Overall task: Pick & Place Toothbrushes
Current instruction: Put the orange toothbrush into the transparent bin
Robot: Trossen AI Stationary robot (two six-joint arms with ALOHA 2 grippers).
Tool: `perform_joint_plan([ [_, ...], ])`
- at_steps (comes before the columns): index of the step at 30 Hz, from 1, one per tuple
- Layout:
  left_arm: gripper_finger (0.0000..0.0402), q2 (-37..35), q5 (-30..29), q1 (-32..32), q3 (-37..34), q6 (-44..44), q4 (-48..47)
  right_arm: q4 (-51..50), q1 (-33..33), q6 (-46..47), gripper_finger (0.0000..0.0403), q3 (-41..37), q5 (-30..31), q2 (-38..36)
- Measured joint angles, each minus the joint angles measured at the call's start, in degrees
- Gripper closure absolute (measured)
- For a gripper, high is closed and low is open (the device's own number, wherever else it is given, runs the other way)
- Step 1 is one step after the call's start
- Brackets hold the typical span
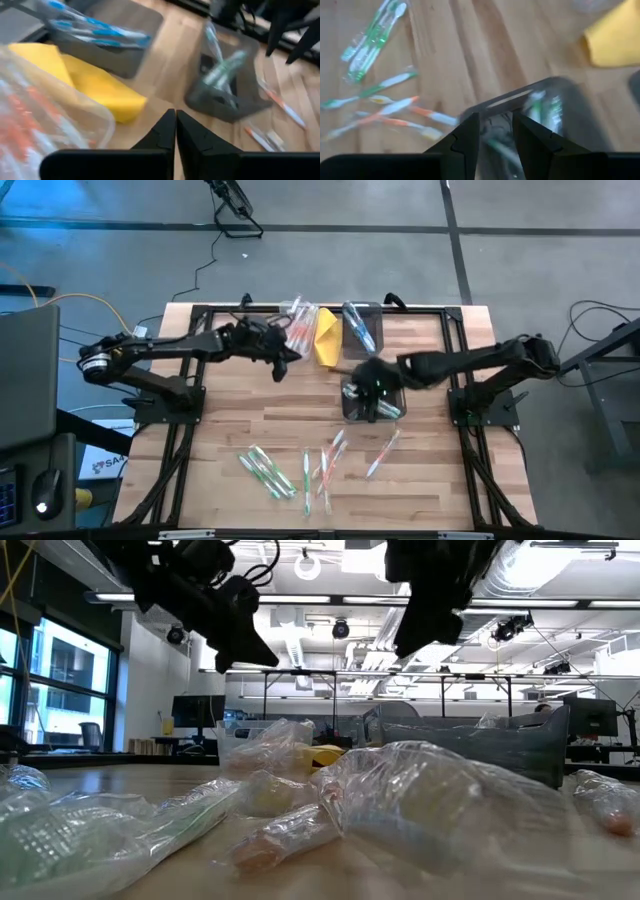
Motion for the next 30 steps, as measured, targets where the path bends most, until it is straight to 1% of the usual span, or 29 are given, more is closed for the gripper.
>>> perform_joint_plan([
  [4,0.0395,0.0,-3.2,-5.0,0.0,0.1,-1.1,-0.4,7.1,10.8,0.0294,0.0,6.1,0.0],
  [7,0.0396,0.0,-3.6,-8.1,0.0,0.0,-1.3,-1.3,12.0,21.6,0.0294,0.0,10.9,0.0],
  [10,0.04,0.0,-3.7,-11.0,0.0,-0.1,-1.6,-2.6,16.0,32.5,0.0294,0.0,13.1,0.0],
  [15,0.0401,0.0,-4.5,-15.4,0.0,-1.3,-1.6,-3.5,21.8,47.1,0.0294,0.0,13.8,1.6],
  [21,0.0401,0.0,-6.3,-19.4,0.0,-2.0,-1.8,-5.9,26.2,63.7,0.0294,0.0,14.5,5.2],
  [25,0.0401,0.0,-6.4,-20.8,0.0,-3.0,-2.1,-6.3,28.1,71.9,0.0294,0.0,13.7,8.1],
  [30,0.0401,0.0,-6.5,-21.2,0.0,-3.0,-2.3,-6.4,29.8,80.8,0.0294,0.0,11.2,11.0],
])
